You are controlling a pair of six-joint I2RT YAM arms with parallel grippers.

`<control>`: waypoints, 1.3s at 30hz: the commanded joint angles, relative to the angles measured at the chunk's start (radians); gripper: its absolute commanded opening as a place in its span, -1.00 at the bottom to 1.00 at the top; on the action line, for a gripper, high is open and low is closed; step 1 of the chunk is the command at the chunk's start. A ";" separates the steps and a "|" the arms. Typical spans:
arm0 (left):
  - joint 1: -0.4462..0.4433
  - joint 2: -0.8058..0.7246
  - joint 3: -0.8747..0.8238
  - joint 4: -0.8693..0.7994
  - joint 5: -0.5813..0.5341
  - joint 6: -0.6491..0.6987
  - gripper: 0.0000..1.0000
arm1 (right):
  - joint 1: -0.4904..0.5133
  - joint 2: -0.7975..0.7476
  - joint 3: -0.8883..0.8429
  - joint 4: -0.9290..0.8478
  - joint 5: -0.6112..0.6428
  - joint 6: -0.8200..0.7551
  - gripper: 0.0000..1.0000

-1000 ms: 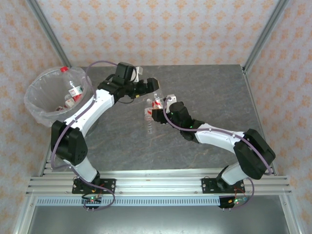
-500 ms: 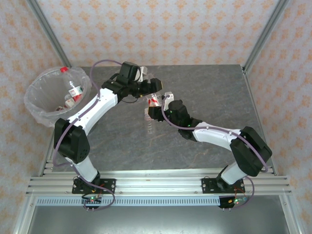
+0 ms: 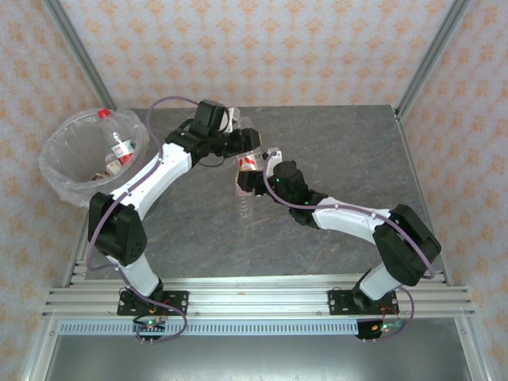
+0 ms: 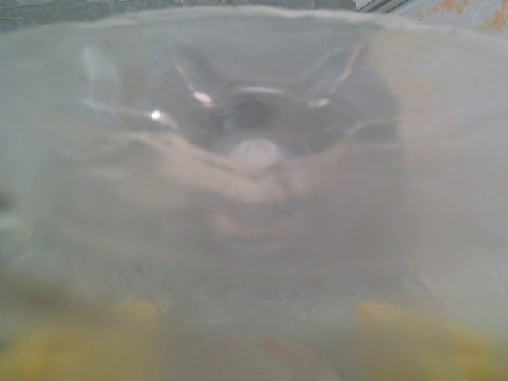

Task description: Put the plastic bottles in the bin

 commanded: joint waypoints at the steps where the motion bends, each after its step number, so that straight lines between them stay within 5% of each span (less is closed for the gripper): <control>1: -0.004 -0.007 0.050 -0.001 0.015 0.021 0.27 | 0.008 -0.008 0.024 0.008 -0.026 -0.004 0.49; 16: 0.005 -0.034 0.096 -0.062 -0.106 0.058 0.27 | 0.008 -0.142 -0.018 -0.147 -0.035 -0.122 0.99; 23: 0.026 -0.076 0.084 -0.068 -0.167 0.054 0.27 | 0.008 -0.213 -0.041 -0.164 0.016 -0.173 0.99; 39: 0.129 -0.229 0.110 -0.147 -0.283 0.116 0.26 | 0.006 -0.248 -0.136 -0.149 0.559 -0.113 0.99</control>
